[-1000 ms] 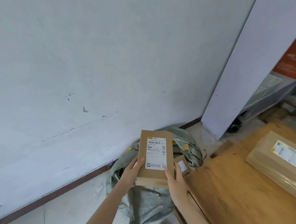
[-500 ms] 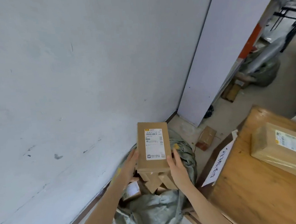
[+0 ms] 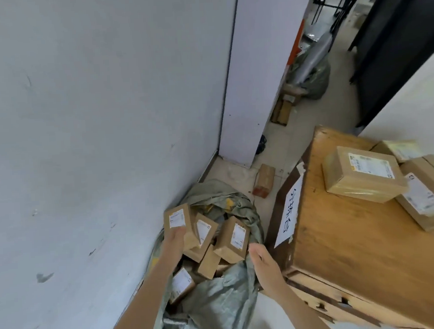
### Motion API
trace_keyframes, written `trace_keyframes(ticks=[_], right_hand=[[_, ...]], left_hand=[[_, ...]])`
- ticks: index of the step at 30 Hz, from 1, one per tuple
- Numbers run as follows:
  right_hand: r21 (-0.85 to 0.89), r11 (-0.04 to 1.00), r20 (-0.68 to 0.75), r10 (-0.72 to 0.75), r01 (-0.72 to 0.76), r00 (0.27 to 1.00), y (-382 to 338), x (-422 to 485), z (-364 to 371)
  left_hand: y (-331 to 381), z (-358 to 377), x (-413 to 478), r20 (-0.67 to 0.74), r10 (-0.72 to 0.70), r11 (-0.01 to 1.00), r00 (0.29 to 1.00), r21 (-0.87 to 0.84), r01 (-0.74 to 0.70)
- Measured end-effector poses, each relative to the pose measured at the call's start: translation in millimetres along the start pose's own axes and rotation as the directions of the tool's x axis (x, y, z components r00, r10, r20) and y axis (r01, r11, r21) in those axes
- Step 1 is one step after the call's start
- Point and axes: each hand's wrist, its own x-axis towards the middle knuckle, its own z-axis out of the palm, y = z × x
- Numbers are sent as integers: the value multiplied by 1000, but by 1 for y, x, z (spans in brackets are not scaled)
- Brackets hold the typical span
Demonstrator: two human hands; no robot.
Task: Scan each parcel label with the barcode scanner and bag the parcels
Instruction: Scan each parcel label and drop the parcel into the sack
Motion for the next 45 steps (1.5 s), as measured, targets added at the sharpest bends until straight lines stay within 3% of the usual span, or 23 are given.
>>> trace_keyframes(ticks=[7, 16, 29, 36, 40, 45], right_hand=[[119, 990, -127, -57, 72, 990, -12, -20, -64], [75, 991, -412, -69, 109, 908, 36, -51, -224], [-46, 994, -546, -104, 95, 832, 145, -61, -452], [-178, 983, -630, -143, 36, 763, 151, -11, -523], [-236, 971, -623, -130, -27, 772, 149, 20, -551], [-283, 959, -558, -166, 1, 813, 156, 49, -580]], left_hand=[[42, 102, 4, 219, 164, 960, 962, 188, -207], [86, 285, -47, 519, 323, 847, 791, 215, -487], [88, 519, -144, 599, 283, 791, 749, 296, -535], [98, 599, -130, 546, 391, 791, 741, 213, -574], [112, 638, -117, 532, 397, 803, 747, 193, -564], [128, 665, -108, 514, 375, 822, 771, 200, -533]])
